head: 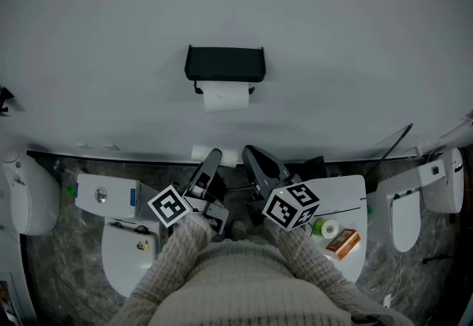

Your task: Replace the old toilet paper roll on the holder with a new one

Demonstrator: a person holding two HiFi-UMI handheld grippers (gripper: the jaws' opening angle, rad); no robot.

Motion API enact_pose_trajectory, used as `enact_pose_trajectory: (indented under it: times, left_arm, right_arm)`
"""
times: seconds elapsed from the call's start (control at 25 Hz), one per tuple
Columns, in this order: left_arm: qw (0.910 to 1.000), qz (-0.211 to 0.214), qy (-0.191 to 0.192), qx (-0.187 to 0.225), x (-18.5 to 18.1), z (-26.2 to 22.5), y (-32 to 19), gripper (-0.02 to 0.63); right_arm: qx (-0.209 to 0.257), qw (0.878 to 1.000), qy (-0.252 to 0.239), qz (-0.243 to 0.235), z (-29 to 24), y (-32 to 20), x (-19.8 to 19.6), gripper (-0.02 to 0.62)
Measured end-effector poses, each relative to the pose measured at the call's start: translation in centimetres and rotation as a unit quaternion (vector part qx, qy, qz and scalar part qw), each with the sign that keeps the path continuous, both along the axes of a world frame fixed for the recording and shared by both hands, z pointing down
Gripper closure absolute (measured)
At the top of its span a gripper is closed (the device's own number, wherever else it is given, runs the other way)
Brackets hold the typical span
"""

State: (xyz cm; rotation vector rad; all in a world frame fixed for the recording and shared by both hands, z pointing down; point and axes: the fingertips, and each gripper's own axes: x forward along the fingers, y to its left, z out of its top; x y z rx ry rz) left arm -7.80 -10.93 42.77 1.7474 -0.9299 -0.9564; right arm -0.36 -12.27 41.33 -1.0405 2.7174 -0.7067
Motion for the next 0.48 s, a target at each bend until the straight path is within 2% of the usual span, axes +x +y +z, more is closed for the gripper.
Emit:
enact_pose_trajectory:
  times: [0.32,0.48]
  left_arm:
    - [1.0,0.0,-0.004,-0.005,0.08,0.3,-0.04,0.431]
    - [1.0,-0.003,-0.007,-0.002,-0.27,0.08,-0.12,0.431]
  right_arm:
    - [0.007,1.0,0.01,-0.007,-0.08,0.14,-0.13,0.603]
    - [0.029,0.999,0.038,-0.011,-0.34,0.38,-0.26,0.603]
